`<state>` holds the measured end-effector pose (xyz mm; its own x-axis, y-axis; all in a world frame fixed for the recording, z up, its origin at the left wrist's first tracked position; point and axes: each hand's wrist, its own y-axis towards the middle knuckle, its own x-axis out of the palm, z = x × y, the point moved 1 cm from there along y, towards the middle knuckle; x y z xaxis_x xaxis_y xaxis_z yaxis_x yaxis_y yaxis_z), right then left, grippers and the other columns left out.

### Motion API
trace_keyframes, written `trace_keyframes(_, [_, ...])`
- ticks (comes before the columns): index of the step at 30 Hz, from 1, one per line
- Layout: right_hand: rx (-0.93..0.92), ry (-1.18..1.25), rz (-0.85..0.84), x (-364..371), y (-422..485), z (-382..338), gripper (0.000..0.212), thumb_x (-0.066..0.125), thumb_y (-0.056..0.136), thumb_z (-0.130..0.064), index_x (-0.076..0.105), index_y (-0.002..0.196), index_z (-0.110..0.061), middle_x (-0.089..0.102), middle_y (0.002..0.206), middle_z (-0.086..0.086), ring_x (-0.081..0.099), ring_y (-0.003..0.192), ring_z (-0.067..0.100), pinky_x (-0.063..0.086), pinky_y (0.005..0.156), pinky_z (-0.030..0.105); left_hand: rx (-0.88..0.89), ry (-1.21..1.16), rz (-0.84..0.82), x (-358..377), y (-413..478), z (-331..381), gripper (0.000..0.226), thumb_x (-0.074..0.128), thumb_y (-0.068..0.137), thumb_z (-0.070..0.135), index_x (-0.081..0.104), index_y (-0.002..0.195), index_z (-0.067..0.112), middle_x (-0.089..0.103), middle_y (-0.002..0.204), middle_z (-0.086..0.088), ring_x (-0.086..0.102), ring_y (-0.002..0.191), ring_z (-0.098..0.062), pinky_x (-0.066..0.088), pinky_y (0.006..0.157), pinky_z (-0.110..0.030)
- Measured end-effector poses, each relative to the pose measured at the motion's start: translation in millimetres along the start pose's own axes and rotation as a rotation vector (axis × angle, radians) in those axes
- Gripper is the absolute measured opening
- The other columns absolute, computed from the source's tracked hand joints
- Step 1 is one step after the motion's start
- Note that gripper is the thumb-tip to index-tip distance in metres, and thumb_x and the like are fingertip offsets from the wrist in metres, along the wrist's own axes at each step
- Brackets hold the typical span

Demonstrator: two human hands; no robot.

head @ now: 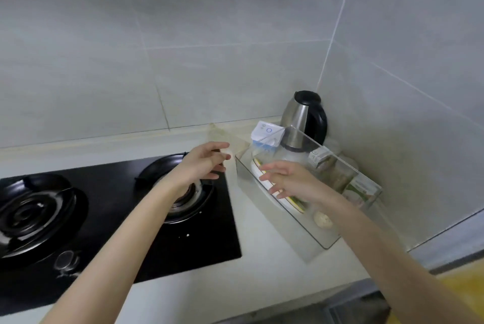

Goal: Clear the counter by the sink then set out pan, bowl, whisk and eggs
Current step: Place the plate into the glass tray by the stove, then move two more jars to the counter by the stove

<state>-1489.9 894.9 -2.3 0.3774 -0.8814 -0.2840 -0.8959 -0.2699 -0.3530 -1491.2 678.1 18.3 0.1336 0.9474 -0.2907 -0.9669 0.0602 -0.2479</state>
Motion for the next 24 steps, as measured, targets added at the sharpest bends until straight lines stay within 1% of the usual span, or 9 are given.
trace_keyframes(2, [-0.045,-0.032,-0.038,14,-5,-7,0.016,0.057,0.093,-0.020,0.062,0.105,-0.030,0.067,0.111,-0.001,0.061,0.074,0.013,0.051,0.072,0.025,-0.014,-0.013,0.056,-8,-23,-6,0.033,0.050,0.097,0.018,0.053,0.129,0.024,0.063,0.118,0.001,0.063,0.102,-0.018,0.052,0.080,-0.023])
trace_keyframes(3, [-0.067,-0.051,-0.054,20,-8,-10,0.017,0.056,0.093,-0.020,0.062,0.106,-0.029,0.067,0.111,-0.002,0.061,0.074,0.012,0.051,0.072,0.024,-0.019,-0.017,0.085,-11,-32,-10,0.033,0.050,0.097,0.019,0.053,0.129,0.025,0.062,0.117,0.002,0.063,0.103,-0.017,0.052,0.079,-0.022])
trace_keyframes(6, [-0.133,-0.091,-0.123,39,-20,-18,0.019,0.056,0.093,-0.019,0.060,0.110,-0.027,0.067,0.110,-0.004,0.061,0.074,0.010,0.051,0.069,0.021,-0.041,-0.035,0.200,-20,-69,-27,0.034,0.053,0.096,0.020,0.053,0.130,0.025,0.063,0.113,0.002,0.063,0.100,-0.014,0.053,0.078,-0.023])
trace_keyframes(8, [-0.169,-0.099,-0.162,48,-28,-19,0.021,0.055,0.094,-0.019,0.060,0.112,-0.027,0.068,0.108,-0.004,0.062,0.075,0.010,0.052,0.070,0.022,-0.058,-0.047,0.266,-21,-93,-36,0.035,0.053,0.096,0.020,0.052,0.131,0.024,0.064,0.116,-0.001,0.063,0.099,-0.014,0.053,0.077,-0.023])
trace_keyframes(10, [-0.207,-0.124,-0.207,57,-39,-18,0.024,0.053,0.095,-0.019,0.060,0.116,-0.026,0.069,0.105,-0.006,0.062,0.076,0.010,0.052,0.070,0.023,-0.077,-0.072,0.338,-17,-121,-44,0.037,0.053,0.096,0.020,0.051,0.132,0.025,0.063,0.117,0.001,0.064,0.096,-0.011,0.053,0.074,-0.022])
trace_keyframes(14, [-0.262,-0.148,-0.311,79,-69,-11,0.026,0.052,0.095,-0.020,0.059,0.120,-0.026,0.069,0.104,-0.008,0.065,0.082,0.012,0.052,0.069,0.023,-0.109,-0.099,0.461,-7,-183,-56,0.039,0.051,0.097,0.021,0.047,0.136,0.024,0.059,0.118,0.002,0.061,0.098,-0.010,0.052,0.079,-0.026])
trace_keyframes(16, [-0.290,-0.163,-0.371,93,-91,-11,0.025,0.051,0.096,-0.019,0.059,0.118,-0.026,0.069,0.105,-0.007,0.065,0.084,0.013,0.055,0.073,0.025,-0.120,-0.110,0.534,-1,-220,-62,0.038,0.050,0.097,0.020,0.047,0.135,0.024,0.058,0.122,0.000,0.061,0.101,-0.012,0.052,0.082,-0.027])
trace_keyframes(19, [-0.325,-0.143,-0.457,116,-122,-12,0.025,0.048,0.096,-0.015,0.058,0.115,-0.028,0.069,0.106,-0.006,0.063,0.084,0.012,0.054,0.076,0.026,-0.140,-0.127,0.626,6,-272,-67,0.036,0.049,0.097,0.019,0.048,0.133,0.025,0.058,0.124,-0.002,0.061,0.103,-0.014,0.053,0.082,-0.027])
trace_keyframes(24, [-0.384,-0.153,-0.631,167,-175,-13,0.025,0.050,0.095,-0.015,0.060,0.116,-0.024,0.070,0.105,-0.004,0.062,0.081,0.012,0.052,0.072,0.025,-0.180,-0.151,0.826,13,-364,-77,0.035,0.049,0.098,0.021,0.049,0.133,0.023,0.059,0.124,-0.002,0.062,0.105,-0.017,0.052,0.080,-0.025])
